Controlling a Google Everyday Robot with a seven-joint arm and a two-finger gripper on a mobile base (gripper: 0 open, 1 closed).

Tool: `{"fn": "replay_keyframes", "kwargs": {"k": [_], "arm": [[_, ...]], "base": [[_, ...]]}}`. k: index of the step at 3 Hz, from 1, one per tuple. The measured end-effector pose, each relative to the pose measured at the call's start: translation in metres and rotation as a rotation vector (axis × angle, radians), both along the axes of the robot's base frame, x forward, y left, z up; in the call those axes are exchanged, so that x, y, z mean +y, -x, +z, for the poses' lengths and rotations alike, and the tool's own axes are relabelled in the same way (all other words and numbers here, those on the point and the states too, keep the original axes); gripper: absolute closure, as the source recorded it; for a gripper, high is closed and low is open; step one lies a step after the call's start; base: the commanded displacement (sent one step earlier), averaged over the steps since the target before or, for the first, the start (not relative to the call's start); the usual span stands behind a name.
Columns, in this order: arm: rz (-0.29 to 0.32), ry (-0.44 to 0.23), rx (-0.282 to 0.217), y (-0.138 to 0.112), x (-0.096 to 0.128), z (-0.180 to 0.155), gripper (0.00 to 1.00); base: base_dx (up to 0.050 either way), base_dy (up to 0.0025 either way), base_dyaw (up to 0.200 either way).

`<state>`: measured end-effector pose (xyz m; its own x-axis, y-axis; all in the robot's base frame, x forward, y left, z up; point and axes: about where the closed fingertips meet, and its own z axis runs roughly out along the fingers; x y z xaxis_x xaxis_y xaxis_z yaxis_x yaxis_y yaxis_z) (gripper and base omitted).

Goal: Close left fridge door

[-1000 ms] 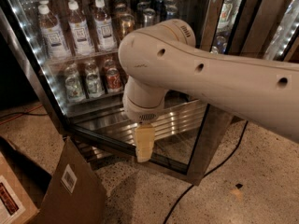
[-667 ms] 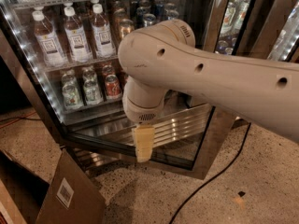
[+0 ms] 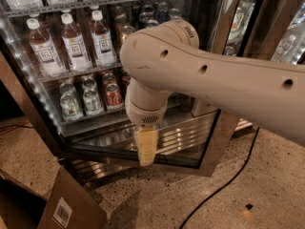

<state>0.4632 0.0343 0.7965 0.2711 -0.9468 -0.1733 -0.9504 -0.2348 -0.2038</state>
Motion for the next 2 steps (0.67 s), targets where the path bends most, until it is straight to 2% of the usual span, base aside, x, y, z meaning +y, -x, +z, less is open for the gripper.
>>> {"fn": "replay_keyframes", "kwargs": {"k": [2], "arm": [[-0.016, 0.006, 0.014, -0.0087, 0.0024, 0.0009, 0.00]], "base": [[0.000, 0.00000, 0.000]]}}
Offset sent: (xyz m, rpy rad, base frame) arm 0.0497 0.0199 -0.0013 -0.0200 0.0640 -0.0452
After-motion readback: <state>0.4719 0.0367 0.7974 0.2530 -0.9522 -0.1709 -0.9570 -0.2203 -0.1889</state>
